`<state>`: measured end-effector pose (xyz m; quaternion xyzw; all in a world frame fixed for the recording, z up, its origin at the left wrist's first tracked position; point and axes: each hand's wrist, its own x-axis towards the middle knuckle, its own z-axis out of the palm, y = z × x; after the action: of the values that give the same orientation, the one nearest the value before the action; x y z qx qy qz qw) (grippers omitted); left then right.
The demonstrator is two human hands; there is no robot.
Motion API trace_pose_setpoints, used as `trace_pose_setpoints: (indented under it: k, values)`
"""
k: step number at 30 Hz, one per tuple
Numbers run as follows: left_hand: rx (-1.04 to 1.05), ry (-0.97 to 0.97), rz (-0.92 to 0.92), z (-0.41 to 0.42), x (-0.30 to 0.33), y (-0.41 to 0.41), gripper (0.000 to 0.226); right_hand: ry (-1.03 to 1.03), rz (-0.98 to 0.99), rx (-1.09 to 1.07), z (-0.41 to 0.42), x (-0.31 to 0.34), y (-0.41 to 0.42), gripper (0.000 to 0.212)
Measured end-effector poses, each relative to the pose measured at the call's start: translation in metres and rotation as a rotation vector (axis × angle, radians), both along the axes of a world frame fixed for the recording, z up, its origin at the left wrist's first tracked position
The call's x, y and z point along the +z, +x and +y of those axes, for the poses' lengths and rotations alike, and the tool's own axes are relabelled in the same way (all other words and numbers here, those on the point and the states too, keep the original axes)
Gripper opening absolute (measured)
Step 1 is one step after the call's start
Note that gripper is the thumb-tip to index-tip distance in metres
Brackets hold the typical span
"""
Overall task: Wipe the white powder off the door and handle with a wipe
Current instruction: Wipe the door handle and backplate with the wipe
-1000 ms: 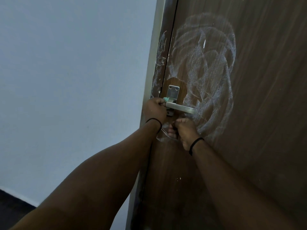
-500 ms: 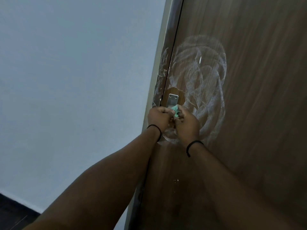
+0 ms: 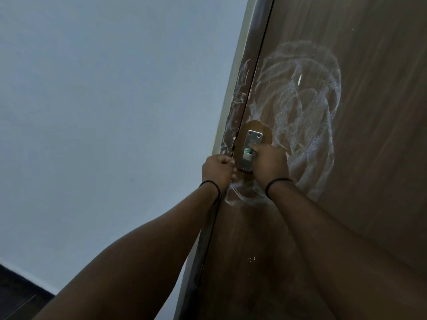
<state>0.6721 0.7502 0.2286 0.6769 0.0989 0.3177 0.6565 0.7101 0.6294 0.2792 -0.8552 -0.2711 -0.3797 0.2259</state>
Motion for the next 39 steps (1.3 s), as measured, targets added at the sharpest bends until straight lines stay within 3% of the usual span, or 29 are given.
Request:
trace_pose_setpoints:
  k: [3,5,12,15,20,26,29,32,36,39]
  values:
    - [-0.025,-0.018,-0.035,-0.002,0.000,0.008,0.017,0.132,0.052,0.031,0.014,0.006,0.009,0.028]
    - [-0.030,-0.027,-0.044,-0.004,0.002,0.011,0.018,0.106,0.049,0.038,0.016,0.014,0.015,0.020]
    - [-0.006,-0.054,-0.039,-0.009,0.005,0.009,0.019,-0.366,-0.015,0.164,0.002,0.027,0.007,0.024]
    - [0.016,-0.060,-0.029,-0.012,0.007,0.004,0.020,-0.470,-0.045,0.194,-0.020,0.029,0.000,0.031]
    - [0.008,-0.030,-0.013,-0.023,0.014,-0.005,0.025,-0.404,-0.031,0.059,-0.073,0.019,0.002,0.029]
    - [0.002,0.001,-0.043,-0.034,0.020,-0.005,0.024,-0.337,-0.074,0.129,-0.062,0.005,-0.007,0.029]
    - [-0.029,-0.116,-0.045,-0.031,0.019,-0.004,0.044,-0.447,-0.164,0.147,-0.033,-0.004,-0.008,0.032]
    - [0.034,-0.099,-0.051,-0.022,0.018,-0.002,0.057,-0.532,-0.220,0.146,-0.018,-0.008,-0.003,0.043]
    - [-0.024,-0.184,-0.070,-0.016,0.021,0.004,0.055,-0.552,-0.295,0.177,-0.042,-0.014,-0.002,0.048]
    - [-0.096,-0.264,-0.045,-0.023,0.021,0.006,0.035,-0.447,-0.287,0.151,-0.075,-0.019,0.001,0.046]
